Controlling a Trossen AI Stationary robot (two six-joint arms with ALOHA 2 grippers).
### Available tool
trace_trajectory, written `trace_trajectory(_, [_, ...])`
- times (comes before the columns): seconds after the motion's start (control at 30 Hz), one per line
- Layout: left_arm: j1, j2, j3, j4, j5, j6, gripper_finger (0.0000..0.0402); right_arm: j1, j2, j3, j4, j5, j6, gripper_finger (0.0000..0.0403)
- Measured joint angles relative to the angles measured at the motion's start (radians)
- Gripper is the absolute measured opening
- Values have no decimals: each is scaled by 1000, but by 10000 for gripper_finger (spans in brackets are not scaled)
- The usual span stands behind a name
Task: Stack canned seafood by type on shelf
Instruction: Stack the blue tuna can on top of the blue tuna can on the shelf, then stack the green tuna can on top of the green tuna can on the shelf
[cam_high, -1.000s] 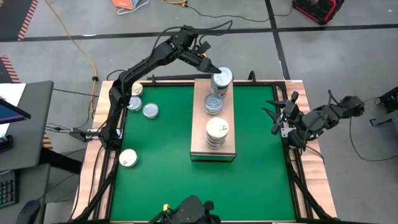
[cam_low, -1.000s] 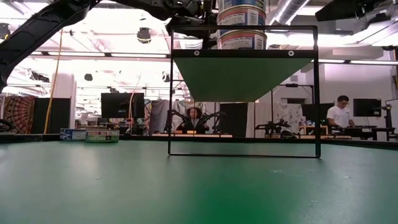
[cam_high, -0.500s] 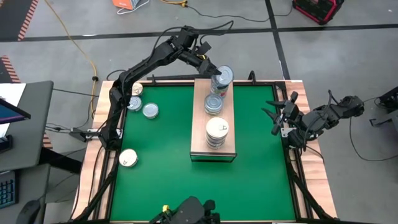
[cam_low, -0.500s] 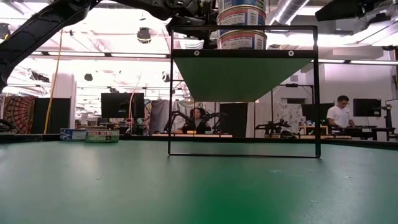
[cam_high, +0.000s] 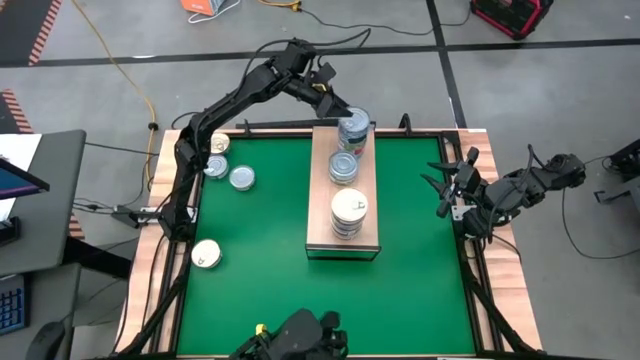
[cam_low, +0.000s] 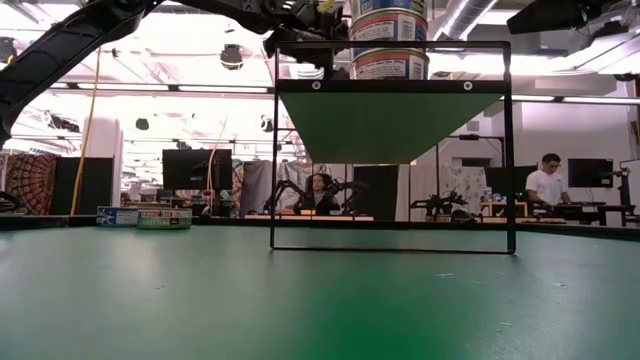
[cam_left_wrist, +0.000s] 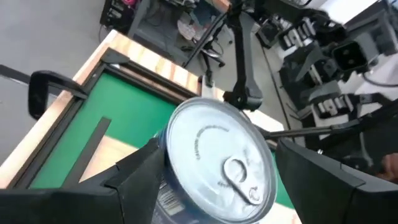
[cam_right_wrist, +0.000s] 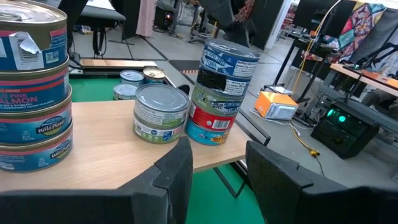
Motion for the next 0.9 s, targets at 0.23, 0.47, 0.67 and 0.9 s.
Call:
trace_trajectory(0.23, [1, -10, 0, -87, -79, 132, 292, 0, 0, 0, -12, 0, 0, 179])
trace_trajectory(0.47, [0, -127, 2, -193, -315, 376, 292, 0, 0, 0, -19, 0, 7, 179])
trace_trajectory(0.67, [-1, -174, 1, -409, -344, 450, 282, 0, 0, 0, -41, 0, 25, 179])
trace_trajectory(0.9, [-36, -169, -139, -506, -426, 470, 256, 0, 0, 0, -46, 0, 38, 179])
